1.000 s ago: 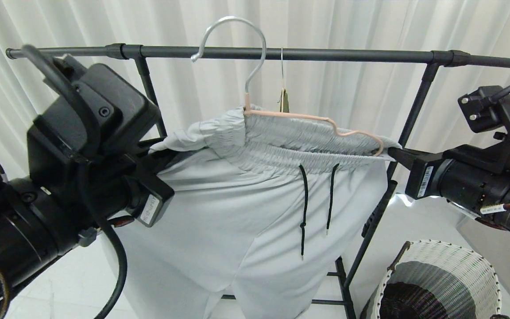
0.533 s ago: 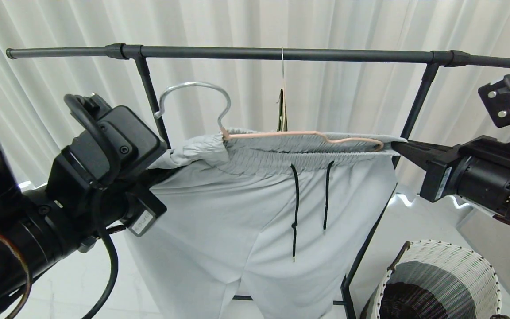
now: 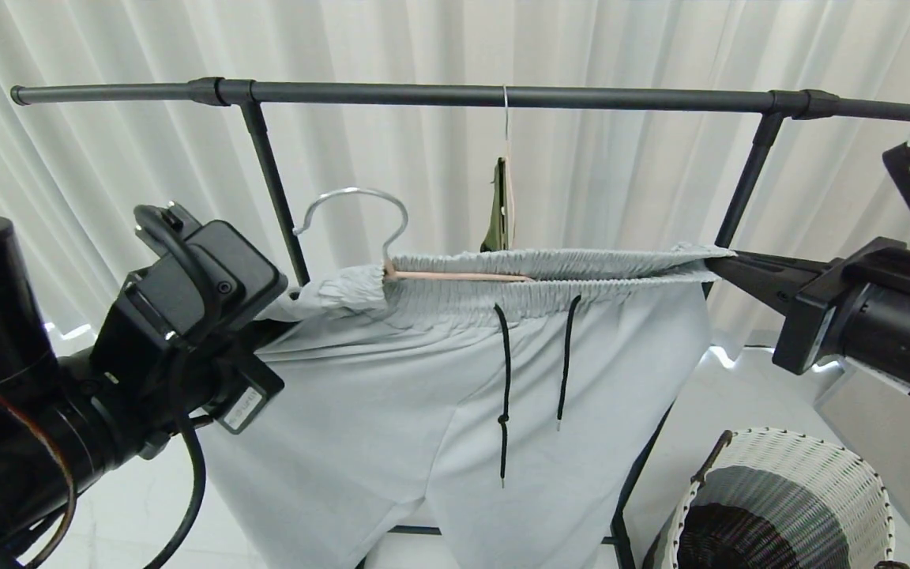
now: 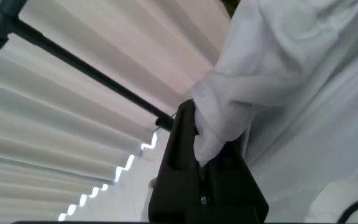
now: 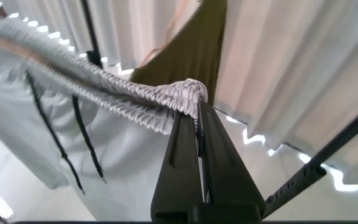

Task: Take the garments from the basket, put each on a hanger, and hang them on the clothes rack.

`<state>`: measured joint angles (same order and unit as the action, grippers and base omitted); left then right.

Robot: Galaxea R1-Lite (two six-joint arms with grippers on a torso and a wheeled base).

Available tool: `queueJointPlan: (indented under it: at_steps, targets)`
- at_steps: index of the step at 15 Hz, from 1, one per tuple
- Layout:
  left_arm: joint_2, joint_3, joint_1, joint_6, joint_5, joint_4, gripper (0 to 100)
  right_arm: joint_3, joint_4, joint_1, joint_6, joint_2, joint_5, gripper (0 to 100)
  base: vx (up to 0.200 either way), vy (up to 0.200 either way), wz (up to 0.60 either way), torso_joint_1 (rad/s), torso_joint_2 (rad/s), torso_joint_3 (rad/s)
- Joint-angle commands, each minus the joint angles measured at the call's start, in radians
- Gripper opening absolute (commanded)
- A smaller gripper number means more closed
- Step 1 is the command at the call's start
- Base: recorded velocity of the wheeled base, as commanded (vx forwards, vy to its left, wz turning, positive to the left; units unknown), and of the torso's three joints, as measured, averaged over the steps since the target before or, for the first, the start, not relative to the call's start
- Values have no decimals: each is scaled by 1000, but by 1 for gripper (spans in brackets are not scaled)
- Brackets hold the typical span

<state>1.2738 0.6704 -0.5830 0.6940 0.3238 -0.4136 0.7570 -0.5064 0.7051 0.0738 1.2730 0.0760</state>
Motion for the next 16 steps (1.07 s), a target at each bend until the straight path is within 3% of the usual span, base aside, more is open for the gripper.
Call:
queueJointPlan:
  at_steps: [1,4,7,12,15,16]
  targets:
    - [24,34,-43,-71,1,-1,0,-7,9,62,41,-24,-2,0,0,0,0,0,0,0]
    - [61,117,-118,-235,55,-1,0,-8,9,137,106,-7,2,0,0,0,0,0,0,0]
    - [88,190,-133,-309,83,-1,0,-31,6,142,218,5,-1,0,0,0,0,0,0,0]
    - [88,222,-196,-361,147,-1,0,-53,6,148,245,6,4,0,0,0,0,0,0,0]
    - [87,222,-228,-355,159,-1,0,-59,8,148,245,8,8,0,0,0,0,0,0,0]
    - [85,219,-228,-353,159,-1,0,-59,8,148,245,6,11,100,0,0,0,0,0,0]
